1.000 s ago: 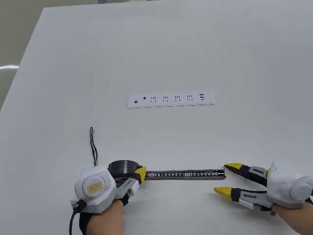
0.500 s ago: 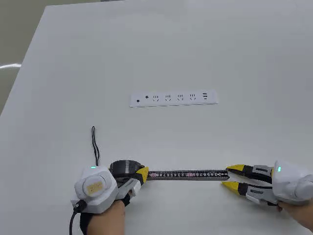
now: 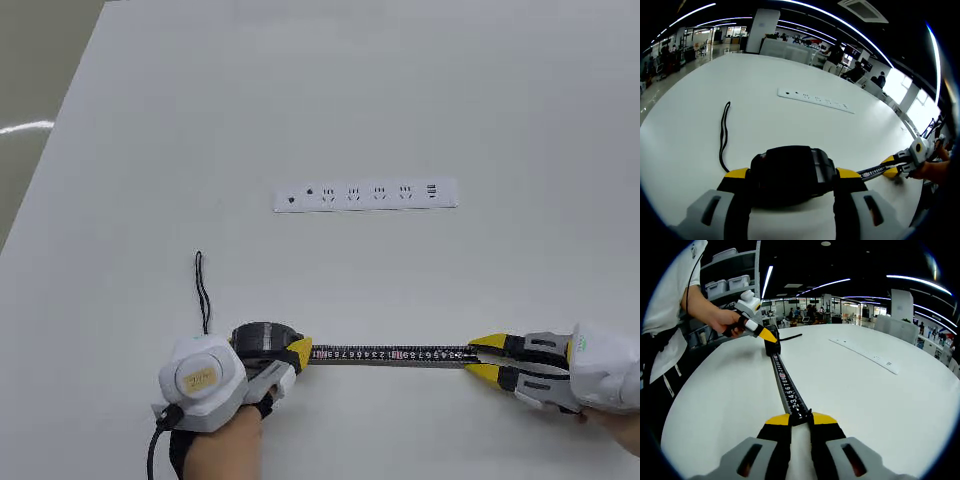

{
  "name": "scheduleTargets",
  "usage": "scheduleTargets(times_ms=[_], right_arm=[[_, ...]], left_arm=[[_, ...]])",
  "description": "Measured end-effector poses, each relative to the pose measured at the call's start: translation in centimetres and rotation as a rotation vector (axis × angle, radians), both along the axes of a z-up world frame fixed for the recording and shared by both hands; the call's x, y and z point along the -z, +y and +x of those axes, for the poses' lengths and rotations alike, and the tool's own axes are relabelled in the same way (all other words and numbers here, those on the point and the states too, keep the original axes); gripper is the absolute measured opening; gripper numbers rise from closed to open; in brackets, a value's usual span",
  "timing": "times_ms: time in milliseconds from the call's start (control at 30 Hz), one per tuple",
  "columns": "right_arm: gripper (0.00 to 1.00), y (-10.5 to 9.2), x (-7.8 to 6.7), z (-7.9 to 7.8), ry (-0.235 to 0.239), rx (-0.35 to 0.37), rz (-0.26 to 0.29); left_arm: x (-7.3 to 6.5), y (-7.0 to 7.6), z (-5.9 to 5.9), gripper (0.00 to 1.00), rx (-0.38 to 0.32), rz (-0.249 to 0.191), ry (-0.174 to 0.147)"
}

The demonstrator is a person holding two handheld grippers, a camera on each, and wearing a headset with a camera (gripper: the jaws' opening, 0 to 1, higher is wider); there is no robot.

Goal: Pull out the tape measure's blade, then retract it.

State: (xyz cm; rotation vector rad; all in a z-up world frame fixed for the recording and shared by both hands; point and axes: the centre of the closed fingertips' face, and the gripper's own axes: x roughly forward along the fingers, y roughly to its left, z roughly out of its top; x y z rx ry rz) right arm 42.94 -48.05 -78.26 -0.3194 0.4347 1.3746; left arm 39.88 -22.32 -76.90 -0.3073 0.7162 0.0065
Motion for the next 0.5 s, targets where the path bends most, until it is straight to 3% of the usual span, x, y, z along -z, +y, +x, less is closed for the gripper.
scheduleTargets(times_ms=[500], right_arm=[[0.12,0.12,-0.08,-0.06,0.009,0.004,0.014]], left_arm=[[0.02,0.05,-0.06,0.64,0.002,0.010,0.014]])
